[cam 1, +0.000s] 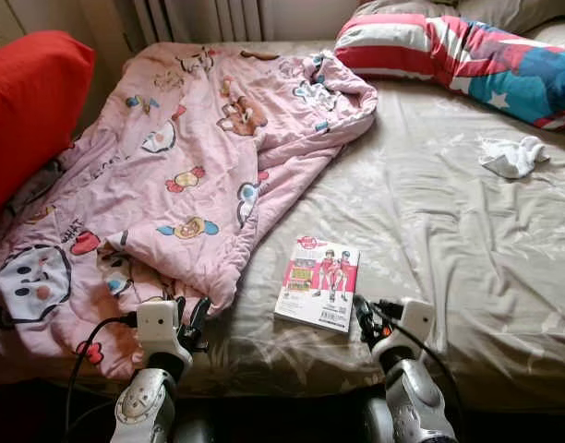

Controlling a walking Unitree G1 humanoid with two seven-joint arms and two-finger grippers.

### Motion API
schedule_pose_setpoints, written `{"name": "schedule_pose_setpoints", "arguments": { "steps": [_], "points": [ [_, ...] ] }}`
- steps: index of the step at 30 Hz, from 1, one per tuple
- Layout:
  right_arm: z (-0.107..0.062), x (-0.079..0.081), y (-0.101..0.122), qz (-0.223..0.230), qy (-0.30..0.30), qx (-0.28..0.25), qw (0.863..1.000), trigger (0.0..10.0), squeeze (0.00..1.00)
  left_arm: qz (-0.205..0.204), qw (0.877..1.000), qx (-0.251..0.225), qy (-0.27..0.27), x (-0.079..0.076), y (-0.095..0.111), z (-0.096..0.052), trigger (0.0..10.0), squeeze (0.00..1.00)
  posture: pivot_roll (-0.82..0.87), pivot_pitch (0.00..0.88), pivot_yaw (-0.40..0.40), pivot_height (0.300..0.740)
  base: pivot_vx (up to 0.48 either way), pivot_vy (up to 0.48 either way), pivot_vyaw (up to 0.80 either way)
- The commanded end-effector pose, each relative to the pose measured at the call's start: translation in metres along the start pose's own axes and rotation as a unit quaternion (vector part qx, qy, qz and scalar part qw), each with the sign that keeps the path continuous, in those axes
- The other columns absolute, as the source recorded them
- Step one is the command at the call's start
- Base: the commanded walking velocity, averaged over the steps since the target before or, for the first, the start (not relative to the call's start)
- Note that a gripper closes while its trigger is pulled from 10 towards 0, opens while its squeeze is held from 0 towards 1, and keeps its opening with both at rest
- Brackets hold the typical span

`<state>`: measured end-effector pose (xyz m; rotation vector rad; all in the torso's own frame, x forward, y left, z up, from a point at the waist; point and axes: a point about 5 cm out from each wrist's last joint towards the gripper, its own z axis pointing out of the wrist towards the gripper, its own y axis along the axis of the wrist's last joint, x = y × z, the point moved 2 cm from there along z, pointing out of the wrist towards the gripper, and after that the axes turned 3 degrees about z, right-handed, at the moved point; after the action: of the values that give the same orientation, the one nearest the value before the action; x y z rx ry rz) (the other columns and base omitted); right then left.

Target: Clean up the room

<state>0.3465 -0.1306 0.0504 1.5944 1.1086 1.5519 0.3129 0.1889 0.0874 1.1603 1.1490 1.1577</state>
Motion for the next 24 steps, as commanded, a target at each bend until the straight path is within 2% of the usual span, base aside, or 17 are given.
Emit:
{"name": "schedule_pose_setpoints", "arguments": {
  "steps": [1,2,13,24],
  "points": [
    [-0.003,0.0,-0.016,0.038,-0.004,0.035,0.999,10.0,0.17,0.01,1.0,0.008,0.003,0.006,-0.001,-0.006,10.0,0.0,0.0,0.249,0.059,0.568,0.0,0.0,0.0],
    [-0.002,0.002,-0.017,0.047,0.003,0.04,0.998,10.0,0.0,0.012,1.0,0.009,0.003,0.006,-0.001,-0.007,10.0,0.0,0.0,0.251,0.06,0.568,0.0,0.0,0.0],
    [0.0,-0.001,-0.019,0.091,-0.015,0.05,0.994,10.0,0.0,0.025,0.999,0.019,0.012,0.017,-0.002,-0.024,10.0,0.0,0.04,0.292,0.069,0.568,0.0,0.0,0.0],
    [0.001,0.007,-0.024,0.138,-0.005,0.057,0.989,10.0,0.0,0.044,0.998,0.031,0.011,0.025,0.003,-0.04,10.0,0.0,0.1,0.329,0.096,0.568,0.0,0.0,0.0]
  ]
}}
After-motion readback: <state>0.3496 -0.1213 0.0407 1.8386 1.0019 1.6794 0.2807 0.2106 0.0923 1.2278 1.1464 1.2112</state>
